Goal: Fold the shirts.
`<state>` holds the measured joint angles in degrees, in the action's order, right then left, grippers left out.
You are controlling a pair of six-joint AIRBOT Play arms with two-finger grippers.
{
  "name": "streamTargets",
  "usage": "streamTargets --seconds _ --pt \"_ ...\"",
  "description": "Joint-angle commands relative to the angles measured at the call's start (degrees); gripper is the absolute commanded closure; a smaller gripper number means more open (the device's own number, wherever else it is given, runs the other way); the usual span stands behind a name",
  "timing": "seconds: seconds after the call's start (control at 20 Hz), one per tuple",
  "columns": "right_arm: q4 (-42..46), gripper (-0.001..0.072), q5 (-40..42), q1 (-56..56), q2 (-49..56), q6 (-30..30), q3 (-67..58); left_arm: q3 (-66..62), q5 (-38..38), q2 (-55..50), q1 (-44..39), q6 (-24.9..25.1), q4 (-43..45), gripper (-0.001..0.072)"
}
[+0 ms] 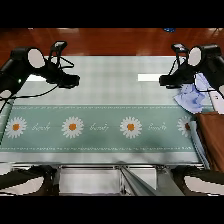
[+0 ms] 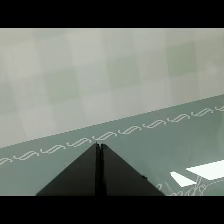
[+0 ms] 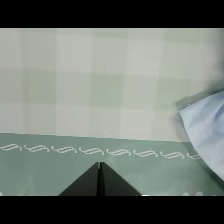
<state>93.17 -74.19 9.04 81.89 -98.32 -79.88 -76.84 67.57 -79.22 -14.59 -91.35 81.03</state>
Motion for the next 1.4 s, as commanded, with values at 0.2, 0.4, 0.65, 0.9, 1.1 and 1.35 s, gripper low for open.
streamTargets --seconds 0.2,0.4,0.65,0.9,1.1,1.35 --pt "0.0 0.0693 0.0 0.1 0.0 0.0 0.0 -0.1 0.0 0.0 0.0 0.0 0.0 0.0688" --pt "0.0 0.0693 0.0 0.1 0.0 0.0 0.0 -0.1 0.0 0.0 0.0 0.0 0.0 0.0687" --pt "0.0 0.0693 0.0 0.1 0.0 0.0 0.0 -0.1 0.0 0.0 -0.1 0.0 0.0 0.0688" --pt "0.0 0.0691 11.5 0.1 0.0 0.0 0.0 -0.1 -6.0 0.0 -0.1 0.0 0.0 0.0687" --pt "10.9 0.0293 26.1 -0.2 0.0 -1.5 -0.3 -0.1 -7.8 -0.9 0.0 0.3 7.9 0.0198" --pt "24.9 0.0295 31.9 -12.9 0.7 -14.2 -1.2 5.4 2.8 2.1 2.4 -5.7 10.5 0.0199"
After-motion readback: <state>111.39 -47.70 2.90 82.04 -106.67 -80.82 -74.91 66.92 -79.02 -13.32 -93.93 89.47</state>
